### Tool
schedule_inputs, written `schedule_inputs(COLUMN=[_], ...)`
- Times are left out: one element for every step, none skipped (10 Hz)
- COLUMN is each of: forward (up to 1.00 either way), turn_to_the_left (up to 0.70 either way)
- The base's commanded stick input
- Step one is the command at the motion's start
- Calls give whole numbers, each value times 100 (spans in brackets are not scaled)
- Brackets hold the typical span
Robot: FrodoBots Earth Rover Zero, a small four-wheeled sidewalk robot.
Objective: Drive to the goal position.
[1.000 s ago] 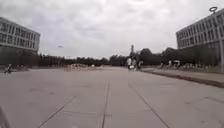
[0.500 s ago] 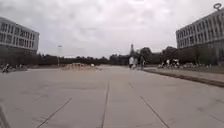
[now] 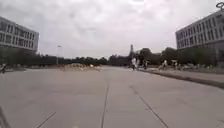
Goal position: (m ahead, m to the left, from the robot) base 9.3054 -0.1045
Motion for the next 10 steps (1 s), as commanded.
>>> schedule_inputs(forward=[70,70,70,70,70,70,70,70,70,70], turn_to_the_left=[0,0,0,0,0,0,0,0,0,0])
